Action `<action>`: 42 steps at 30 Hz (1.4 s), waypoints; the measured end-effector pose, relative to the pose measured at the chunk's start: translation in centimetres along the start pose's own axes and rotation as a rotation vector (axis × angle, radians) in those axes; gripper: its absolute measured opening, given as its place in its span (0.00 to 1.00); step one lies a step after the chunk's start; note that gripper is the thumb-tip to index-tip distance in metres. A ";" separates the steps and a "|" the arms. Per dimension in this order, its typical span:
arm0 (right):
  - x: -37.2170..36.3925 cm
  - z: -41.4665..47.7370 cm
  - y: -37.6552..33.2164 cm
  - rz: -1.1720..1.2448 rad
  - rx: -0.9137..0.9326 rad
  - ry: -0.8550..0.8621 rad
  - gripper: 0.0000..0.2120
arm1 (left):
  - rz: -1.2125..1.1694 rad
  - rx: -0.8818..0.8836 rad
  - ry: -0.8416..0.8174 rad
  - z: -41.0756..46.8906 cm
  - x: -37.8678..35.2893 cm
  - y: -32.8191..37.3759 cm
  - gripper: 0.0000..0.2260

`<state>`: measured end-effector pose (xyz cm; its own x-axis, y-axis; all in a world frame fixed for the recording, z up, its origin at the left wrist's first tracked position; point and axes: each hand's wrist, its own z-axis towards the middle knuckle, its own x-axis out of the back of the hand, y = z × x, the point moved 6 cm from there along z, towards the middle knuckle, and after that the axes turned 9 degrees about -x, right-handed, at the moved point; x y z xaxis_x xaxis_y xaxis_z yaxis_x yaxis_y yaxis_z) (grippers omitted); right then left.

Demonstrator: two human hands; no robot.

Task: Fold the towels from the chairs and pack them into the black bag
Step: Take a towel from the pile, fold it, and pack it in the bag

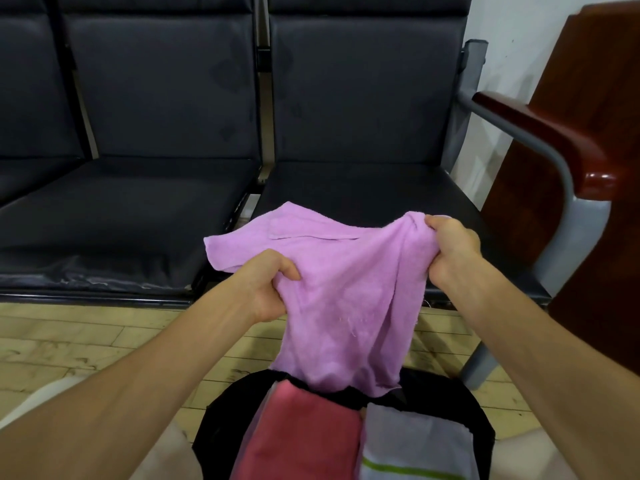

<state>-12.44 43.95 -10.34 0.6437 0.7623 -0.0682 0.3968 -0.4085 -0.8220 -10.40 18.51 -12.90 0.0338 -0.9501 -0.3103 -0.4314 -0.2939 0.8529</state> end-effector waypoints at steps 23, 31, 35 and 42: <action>-0.4 -1.1 0.2 -0.049 0.016 -0.110 0.15 | -0.203 -0.140 0.024 -0.9 0.5 2.8 0.14; -1.5 -2.7 -0.6 -0.757 0.627 -0.132 0.10 | 0.070 -0.451 0.228 -1.2 3.7 6.6 0.10; -1.2 -2.5 0.4 -0.983 0.464 -0.206 0.18 | 0.730 -0.956 0.412 -3.2 3.7 9.7 0.13; -0.6 -2.7 0.0 -0.522 0.131 -0.392 0.19 | 0.868 -0.853 0.286 -2.1 4.0 8.8 0.13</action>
<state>-11.10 42.15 -8.76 0.0936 0.9797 0.1772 0.4934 0.1089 -0.8630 -12.18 11.92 -5.70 0.2717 -0.8215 0.5013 0.3087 0.5678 0.7631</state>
